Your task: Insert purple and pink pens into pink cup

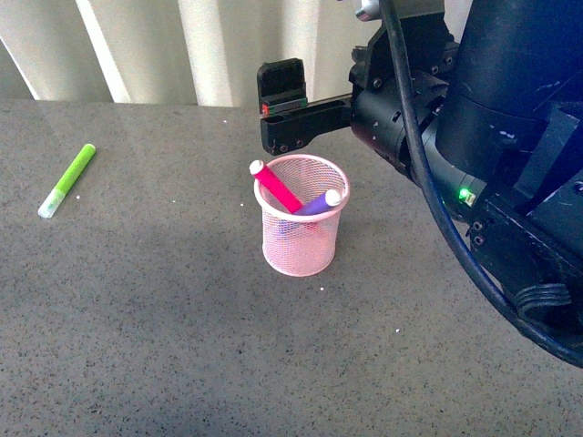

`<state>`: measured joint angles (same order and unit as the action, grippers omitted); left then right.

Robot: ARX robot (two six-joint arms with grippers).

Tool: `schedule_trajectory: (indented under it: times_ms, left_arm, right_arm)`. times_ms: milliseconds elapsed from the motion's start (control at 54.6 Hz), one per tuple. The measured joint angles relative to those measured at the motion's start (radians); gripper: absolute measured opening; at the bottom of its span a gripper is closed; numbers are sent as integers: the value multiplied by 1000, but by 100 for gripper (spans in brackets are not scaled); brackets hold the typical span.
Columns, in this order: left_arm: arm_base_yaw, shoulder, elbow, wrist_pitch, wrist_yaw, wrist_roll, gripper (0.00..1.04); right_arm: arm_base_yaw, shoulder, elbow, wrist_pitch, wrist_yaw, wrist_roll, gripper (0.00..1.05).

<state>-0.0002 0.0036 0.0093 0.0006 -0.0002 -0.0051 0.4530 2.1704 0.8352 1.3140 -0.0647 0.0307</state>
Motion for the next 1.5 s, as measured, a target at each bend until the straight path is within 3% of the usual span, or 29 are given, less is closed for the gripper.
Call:
schedule_trajectory:
  times_ms: [201,330,495,623,678,751,769,824,879,1044,1245,1300,1502]
  left_arm:
    - [0,0,0,0,0,0,98]
    - [0,0,0,0,0,0,98]
    - [0,0,0,0,0,0,98]
    - [0,0,0,0,0,0,98]
    - [0,0,0,0,0,0,98]
    - [0,0,0,0,0,0,98]
    - [0,0,0,0,0,0,98]
    - [0,0,0,0,0,0,98]
    - [0,0,0,0,0,0,98]
    - [0,0,0,0,0,0,98]
    - [0,0,0,0,0,0,98]
    - [0,0,0,0,0,0,98]
    - [0,0,0,0,0,0,98]
  right_arm:
    - [-51,-141,-72,-7,15,19,98]
    - [-134,-401,-156,-123,14,30,98]
    - [-342,-904,-320,-336,-125,92,98]
    - [-502,-1159,-430,-417,-231,153,98]
    - [-610,-1271,-484,-468,-285,198,98]
    - [-688,-1335,-526,-504,-302,235,98]
    - [-698,-1369,-529,-579,-266,211,94]
    - [-698,-1456,-544,-795,-179,117,82]
    - [-677,-1519,-595,-898,-152,49,69]
    - [-626,-1589,-658,-918,-105,-7,45]
    - [-564,-1690,-724,-949,-43,-24,4]
    - [-501,-1720,-741,-966,49,-28,3]
    - [-457,-1789,-767,-1001,61,-28,3]
